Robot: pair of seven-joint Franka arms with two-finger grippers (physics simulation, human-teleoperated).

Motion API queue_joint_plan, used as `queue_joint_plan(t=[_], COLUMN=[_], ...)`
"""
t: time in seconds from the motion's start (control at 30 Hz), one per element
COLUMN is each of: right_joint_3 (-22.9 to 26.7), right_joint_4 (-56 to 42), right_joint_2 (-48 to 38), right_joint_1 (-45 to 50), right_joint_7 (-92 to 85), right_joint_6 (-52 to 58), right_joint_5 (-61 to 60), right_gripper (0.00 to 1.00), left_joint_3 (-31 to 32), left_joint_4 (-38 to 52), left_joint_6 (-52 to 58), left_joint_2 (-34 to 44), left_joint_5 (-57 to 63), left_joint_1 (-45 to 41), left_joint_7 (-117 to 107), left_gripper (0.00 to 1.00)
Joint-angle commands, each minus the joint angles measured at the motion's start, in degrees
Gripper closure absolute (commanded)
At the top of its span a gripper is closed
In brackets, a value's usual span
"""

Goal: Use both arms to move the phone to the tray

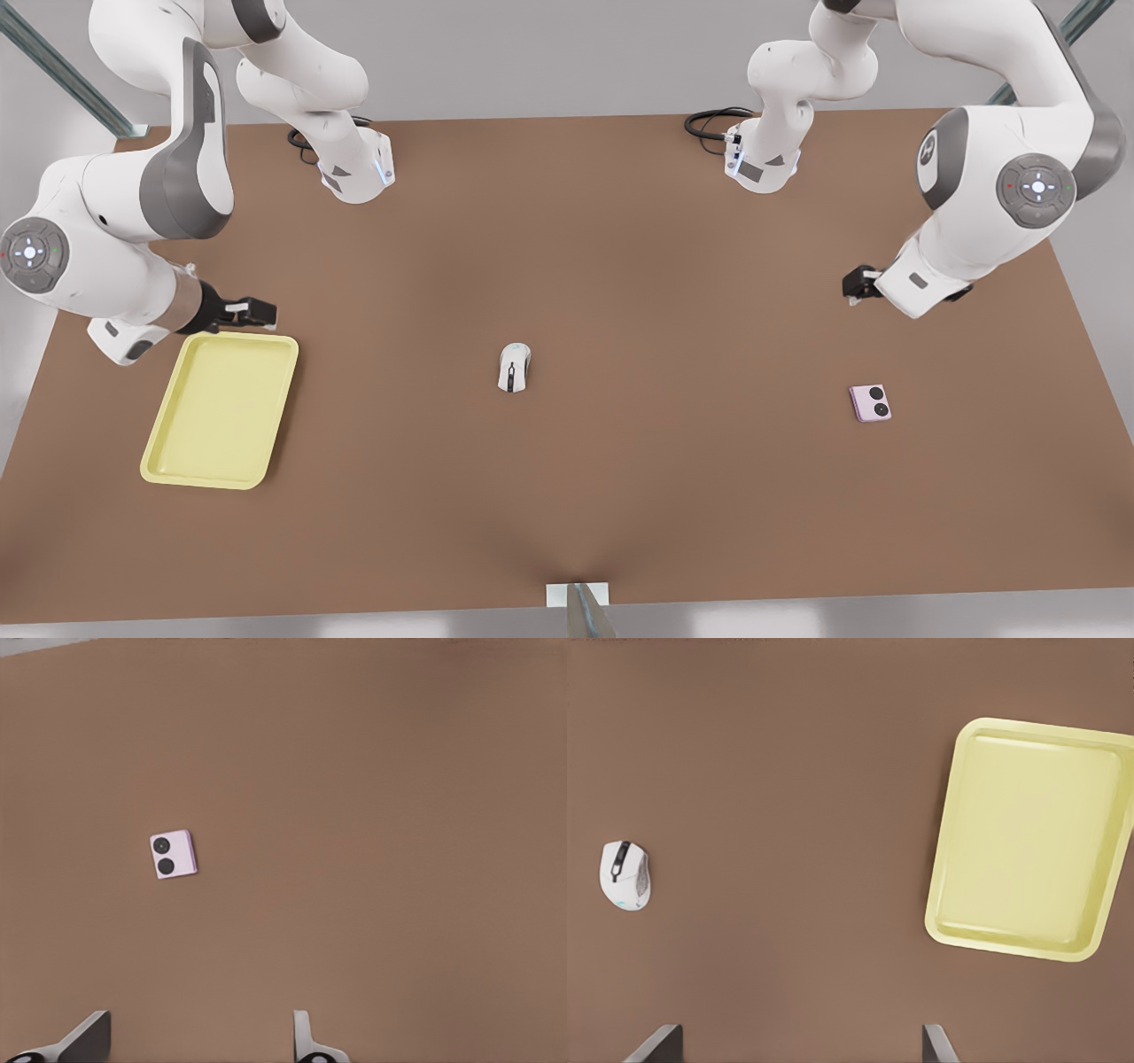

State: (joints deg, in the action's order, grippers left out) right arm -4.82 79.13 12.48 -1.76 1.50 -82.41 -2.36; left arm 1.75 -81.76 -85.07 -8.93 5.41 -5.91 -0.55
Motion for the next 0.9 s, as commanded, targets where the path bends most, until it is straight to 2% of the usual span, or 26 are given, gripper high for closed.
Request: queue_joint_plan(t=[0.0,0.1,0.17,0.2,0.33,0.4,0.5,0.63,0.87], right_joint_3=[-0.01,-0.01,-0.01,-0.01,-0.01,-0.01,-0.01,-0.01,0.08], right_joint_4=[-0.03,-0.03,-0.03,-0.03,-0.03,-0.03,-0.03,-0.03,-0.03], right_joint_2=[-0.09,-0.09,-0.09,-0.09,-0.09,-0.09,-0.09,-0.09,-0.09], right_joint_1=[0.00,0.00,0.00,0.00,0.00,0.00,0.00,0.00,0.00], right_joint_7=[0.52,0.52,0.43,0.43,0.61,0.52,0.43,0.43,0.43], right_joint_6=[-1.88,-1.88,-1.88,-1.88,-1.88,-1.88,-1.88,-1.88,-1.88], right_joint_5=[-0.01,-0.01,-0.01,-0.01,-0.01,-0.01,-0.01,-0.01,-0.01], right_gripper=[0.00,0.00,0.00,0.00,0.00,0.00,0.00,0.00,0.00], left_joint_3=[0.01,-0.26,-1.05,-1.40,-3.42,-3.51,-4.65,-4.65,-4.39], left_joint_4=[0.02,-1.03,-3.31,-8.14,-18.00,-19.31,-23.36,-22.39,-13.69], left_joint_6=[-2.55,-2.38,-9.66,-16.34,-30.33,-32.87,-39.47,-45.18,-46.15], left_joint_2=[-0.04,-4.42,-11.55,-11.90,-13.83,-15.59,-17.79,-20.78,-27.98], left_joint_5=[0.13,0.48,-0.13,-0.93,-1.45,-1.72,-1.72,-3.65,-5.50], left_joint_1=[0.02,1.68,6.43,7.67,11.71,14.08,14.87,15.31,14.61], left_joint_7=[-1.74,-2.79,-2.44,-1.56,8.45,16.10,15.75,14.35,13.20], left_gripper=[0.00,0.00,0.00,0.00,0.00,0.00,0.00,0.00,0.00])
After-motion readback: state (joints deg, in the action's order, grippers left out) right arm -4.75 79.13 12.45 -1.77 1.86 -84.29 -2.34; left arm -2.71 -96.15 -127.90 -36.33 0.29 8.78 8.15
